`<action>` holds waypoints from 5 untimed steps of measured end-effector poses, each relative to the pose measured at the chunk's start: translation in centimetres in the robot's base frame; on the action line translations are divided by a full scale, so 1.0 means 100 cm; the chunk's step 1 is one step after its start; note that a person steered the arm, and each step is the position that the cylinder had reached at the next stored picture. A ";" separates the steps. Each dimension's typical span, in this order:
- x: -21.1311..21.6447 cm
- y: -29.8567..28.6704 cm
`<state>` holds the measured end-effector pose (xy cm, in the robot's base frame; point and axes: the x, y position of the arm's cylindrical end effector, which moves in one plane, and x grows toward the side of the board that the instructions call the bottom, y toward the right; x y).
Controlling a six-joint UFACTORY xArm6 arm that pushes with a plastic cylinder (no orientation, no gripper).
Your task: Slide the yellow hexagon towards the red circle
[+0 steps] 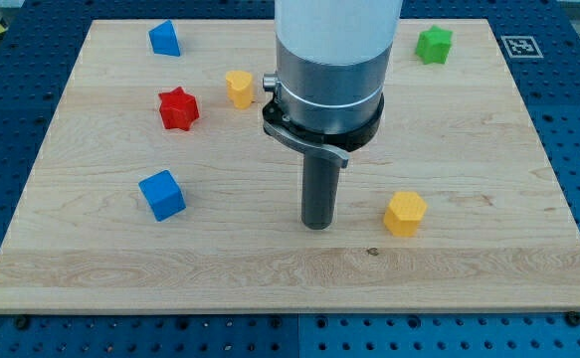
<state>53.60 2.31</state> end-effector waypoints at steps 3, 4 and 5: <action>0.001 0.012; 0.002 0.012; 0.019 0.014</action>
<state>55.51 3.73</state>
